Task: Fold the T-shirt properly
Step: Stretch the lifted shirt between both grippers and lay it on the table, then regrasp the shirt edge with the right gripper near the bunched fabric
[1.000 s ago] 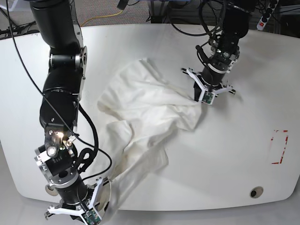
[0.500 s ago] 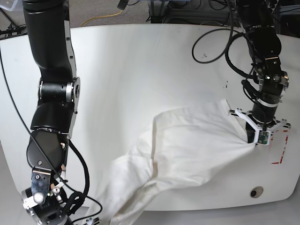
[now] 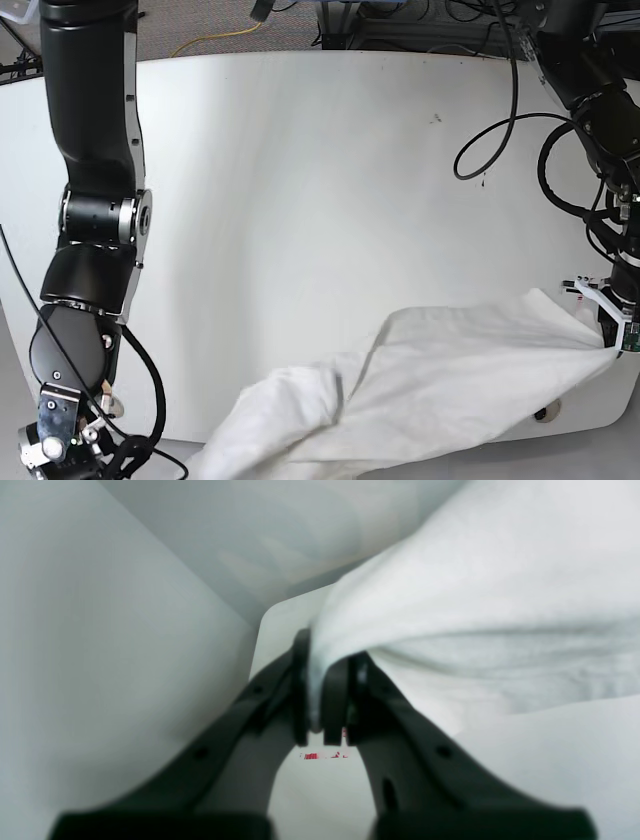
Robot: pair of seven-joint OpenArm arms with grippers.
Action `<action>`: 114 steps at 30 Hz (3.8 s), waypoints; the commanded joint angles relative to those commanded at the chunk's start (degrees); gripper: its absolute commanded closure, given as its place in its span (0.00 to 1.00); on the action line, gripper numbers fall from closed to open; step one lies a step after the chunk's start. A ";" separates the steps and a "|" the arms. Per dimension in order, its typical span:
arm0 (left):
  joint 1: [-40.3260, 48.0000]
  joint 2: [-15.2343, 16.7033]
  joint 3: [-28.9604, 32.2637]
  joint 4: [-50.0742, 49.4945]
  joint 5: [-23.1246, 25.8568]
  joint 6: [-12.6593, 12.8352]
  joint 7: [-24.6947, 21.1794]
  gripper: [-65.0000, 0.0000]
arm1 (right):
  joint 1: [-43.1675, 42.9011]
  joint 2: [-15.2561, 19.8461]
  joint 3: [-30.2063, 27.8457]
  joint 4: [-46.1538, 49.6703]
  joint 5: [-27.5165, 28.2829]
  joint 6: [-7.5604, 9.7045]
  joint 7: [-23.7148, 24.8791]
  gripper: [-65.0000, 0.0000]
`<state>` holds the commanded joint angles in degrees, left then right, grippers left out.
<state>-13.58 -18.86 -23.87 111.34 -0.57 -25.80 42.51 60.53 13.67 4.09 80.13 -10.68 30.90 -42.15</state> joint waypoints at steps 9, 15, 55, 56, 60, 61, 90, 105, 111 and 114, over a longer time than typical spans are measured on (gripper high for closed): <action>9.85 0.53 -6.15 0.18 -0.26 -3.16 -0.18 1.00 | -15.91 -0.35 9.05 6.77 0.18 0.00 0.00 1.00; 16.70 2.81 -9.14 0.18 -0.09 -5.01 -0.26 1.00 | -29.98 -2.20 12.31 15.38 0.44 0.26 -0.88 1.00; 43.87 8.26 -17.67 -0.26 0.18 -7.65 -10.90 0.75 | -68.48 -13.98 21.63 30.59 1.32 9.10 -5.10 0.36; 43.87 8.26 -17.67 -0.26 0.18 -7.65 -10.90 0.63 | -69.01 -14.68 21.54 31.38 2.64 9.10 -5.27 0.28; 43.78 8.26 -17.49 -0.26 -0.09 -7.65 -10.90 0.32 | -69.54 -15.30 19.78 32.70 6.51 9.10 -5.36 0.18; 43.78 8.26 -17.41 -0.26 -0.18 -7.65 -10.90 0.31 | -69.71 -15.30 18.20 32.70 6.51 9.10 -5.36 0.19; 39.47 5.01 -19.16 -5.80 -0.35 -7.65 -11.25 0.34 | -68.92 -15.21 -2.29 17.32 -10.46 -0.53 14.77 0.34; 37.71 5.01 -18.99 -6.51 -0.26 -7.65 -11.25 0.34 | -63.74 -12.57 -2.20 13.80 -10.55 -5.27 14.68 0.34; 37.63 4.92 -18.90 -7.74 -0.26 -7.65 -11.25 0.34 | -64.44 -12.22 -2.46 13.80 -10.55 -5.27 14.59 0.44; 37.63 4.92 -18.90 -8.09 -0.26 -7.65 -11.25 0.34 | -65.41 -12.40 -2.55 13.89 -10.55 -5.27 14.59 0.58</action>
<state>24.04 -13.93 -42.77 103.25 -0.84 -33.45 31.25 -4.88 1.27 1.54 94.02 -21.23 25.63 -27.56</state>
